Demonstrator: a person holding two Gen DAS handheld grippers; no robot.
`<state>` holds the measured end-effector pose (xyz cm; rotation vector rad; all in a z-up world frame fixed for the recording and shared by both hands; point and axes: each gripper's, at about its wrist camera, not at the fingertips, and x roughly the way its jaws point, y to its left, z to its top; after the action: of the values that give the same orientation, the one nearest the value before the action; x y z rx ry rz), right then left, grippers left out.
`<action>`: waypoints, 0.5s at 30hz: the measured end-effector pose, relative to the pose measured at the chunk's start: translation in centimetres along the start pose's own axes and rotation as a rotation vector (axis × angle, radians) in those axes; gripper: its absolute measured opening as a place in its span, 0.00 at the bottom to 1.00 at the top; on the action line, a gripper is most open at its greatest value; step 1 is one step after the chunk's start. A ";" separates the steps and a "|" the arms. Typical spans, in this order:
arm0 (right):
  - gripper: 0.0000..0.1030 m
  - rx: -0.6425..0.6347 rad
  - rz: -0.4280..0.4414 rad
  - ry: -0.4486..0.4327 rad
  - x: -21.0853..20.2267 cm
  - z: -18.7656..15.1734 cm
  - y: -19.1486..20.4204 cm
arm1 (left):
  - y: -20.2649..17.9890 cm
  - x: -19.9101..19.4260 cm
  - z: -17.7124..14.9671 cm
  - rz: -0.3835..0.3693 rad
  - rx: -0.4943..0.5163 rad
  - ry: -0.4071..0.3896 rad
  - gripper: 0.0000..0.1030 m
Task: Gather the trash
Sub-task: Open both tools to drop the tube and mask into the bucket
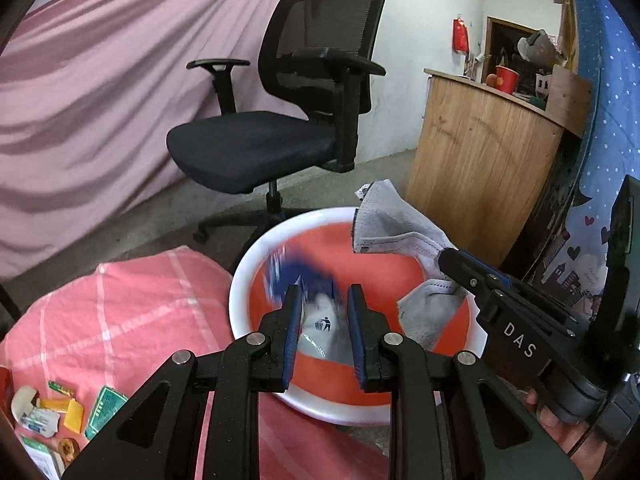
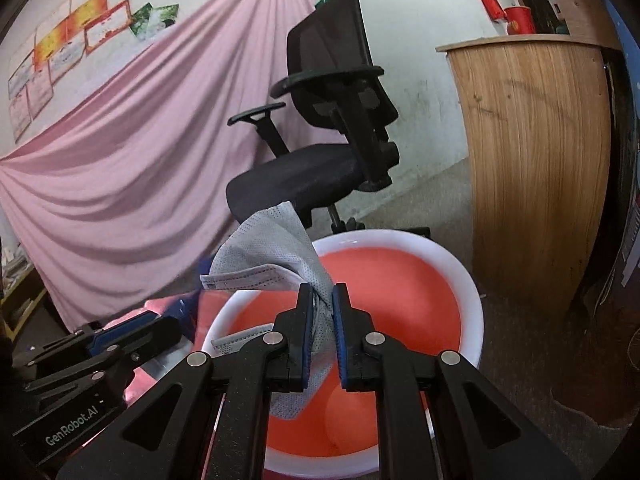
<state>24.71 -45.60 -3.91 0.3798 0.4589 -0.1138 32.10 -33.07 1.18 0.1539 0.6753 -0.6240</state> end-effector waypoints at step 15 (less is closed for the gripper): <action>0.34 -0.083 0.063 -0.061 -1.5 0.2 2.6 | 5.1 -6.4 -2.3 0.135 -0.171 -0.099 0.47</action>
<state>23.94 -43.20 -2.17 0.3077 0.3902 -0.0450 29.99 -25.11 3.07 0.0093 0.6144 -0.4395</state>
